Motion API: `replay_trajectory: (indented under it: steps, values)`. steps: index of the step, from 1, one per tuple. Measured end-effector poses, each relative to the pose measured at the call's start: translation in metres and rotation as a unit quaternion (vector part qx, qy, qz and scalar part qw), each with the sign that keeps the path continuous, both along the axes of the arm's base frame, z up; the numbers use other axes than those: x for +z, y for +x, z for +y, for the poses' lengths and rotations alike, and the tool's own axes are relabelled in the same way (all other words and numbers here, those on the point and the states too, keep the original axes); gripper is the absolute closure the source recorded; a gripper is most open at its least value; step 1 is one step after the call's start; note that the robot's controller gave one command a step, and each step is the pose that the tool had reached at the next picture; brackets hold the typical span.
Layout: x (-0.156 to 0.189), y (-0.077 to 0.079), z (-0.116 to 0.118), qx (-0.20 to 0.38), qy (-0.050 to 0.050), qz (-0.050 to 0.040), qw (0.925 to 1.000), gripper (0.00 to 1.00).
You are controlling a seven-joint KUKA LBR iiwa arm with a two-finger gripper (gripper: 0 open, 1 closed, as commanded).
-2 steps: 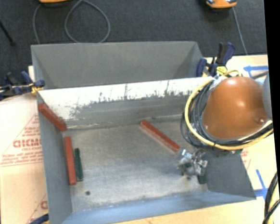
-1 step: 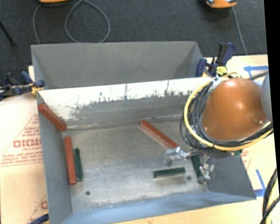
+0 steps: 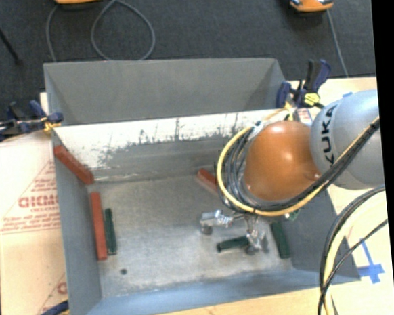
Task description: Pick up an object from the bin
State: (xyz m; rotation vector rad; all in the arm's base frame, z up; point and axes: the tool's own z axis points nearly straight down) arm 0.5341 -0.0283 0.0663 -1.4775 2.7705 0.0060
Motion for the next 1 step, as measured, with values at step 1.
replay_trajectory:
  steps: [1]
  values:
    - [0.0042,0.0004,-0.0020,-0.003,-0.001,-0.0016,1.0000,1.00]
